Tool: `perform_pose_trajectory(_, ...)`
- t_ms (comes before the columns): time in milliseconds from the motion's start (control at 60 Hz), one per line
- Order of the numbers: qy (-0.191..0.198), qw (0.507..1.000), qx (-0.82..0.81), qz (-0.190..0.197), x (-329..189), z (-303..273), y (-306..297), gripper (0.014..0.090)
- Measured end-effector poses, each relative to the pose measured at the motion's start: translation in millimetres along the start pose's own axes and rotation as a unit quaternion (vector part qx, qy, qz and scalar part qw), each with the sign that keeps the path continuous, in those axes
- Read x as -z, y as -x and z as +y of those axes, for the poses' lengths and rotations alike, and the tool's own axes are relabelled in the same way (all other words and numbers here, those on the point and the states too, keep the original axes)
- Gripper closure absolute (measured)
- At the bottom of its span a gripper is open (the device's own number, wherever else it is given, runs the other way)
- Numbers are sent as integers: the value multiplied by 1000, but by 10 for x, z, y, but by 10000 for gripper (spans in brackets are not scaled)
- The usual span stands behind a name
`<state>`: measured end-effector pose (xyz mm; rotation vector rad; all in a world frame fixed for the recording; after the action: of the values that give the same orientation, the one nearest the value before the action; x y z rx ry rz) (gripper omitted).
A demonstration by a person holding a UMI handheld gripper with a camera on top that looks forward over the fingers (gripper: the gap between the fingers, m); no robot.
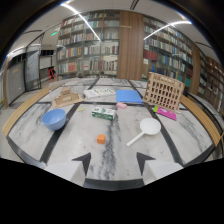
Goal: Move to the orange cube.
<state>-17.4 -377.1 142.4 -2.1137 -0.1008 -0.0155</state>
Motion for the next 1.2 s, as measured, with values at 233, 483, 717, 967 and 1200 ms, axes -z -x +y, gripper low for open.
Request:
perform_pose_trajectory(233, 4, 1000, 11, -7, 45, 139, 102, 185)
perform_pose_trajectory(483, 5, 1000, 15, -9, -231, 260, 236, 187)
perform_pose_trajectory(717, 11, 1000, 6, -5, -881, 235, 355, 189)
perform_pose_trajectory(967, 27, 1000, -2, -4, -1458, 249, 461, 187)
perform_pose_trajectory(1200, 38, 999, 1, -1, -1654, 281, 453, 189)
